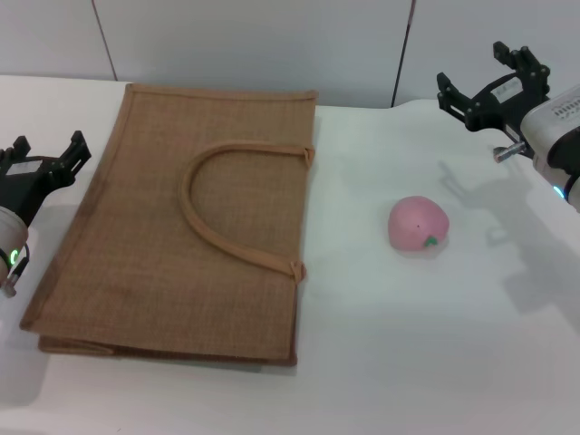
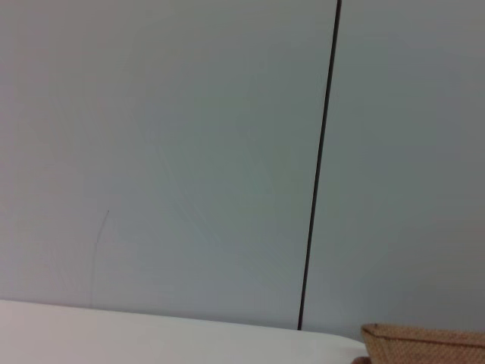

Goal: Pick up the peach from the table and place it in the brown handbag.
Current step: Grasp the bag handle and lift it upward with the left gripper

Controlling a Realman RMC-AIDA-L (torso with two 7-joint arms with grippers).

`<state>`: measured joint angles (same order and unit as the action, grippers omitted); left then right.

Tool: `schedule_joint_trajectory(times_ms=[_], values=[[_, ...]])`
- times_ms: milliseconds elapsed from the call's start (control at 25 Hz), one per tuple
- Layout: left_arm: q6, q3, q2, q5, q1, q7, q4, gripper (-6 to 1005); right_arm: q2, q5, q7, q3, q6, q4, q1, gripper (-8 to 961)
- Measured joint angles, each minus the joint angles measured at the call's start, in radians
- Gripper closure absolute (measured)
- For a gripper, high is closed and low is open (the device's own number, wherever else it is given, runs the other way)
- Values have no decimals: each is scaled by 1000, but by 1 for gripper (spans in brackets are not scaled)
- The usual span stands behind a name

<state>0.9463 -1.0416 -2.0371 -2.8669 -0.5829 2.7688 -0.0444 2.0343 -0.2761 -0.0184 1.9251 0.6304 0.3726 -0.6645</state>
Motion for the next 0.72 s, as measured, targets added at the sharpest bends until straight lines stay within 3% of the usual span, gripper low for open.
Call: schedule_joint_trajectory(times_ms=[720], values=[[0, -1, 0, 0, -3, 2, 2, 125, 1, 0, 0, 0, 0, -5, -7, 88]])
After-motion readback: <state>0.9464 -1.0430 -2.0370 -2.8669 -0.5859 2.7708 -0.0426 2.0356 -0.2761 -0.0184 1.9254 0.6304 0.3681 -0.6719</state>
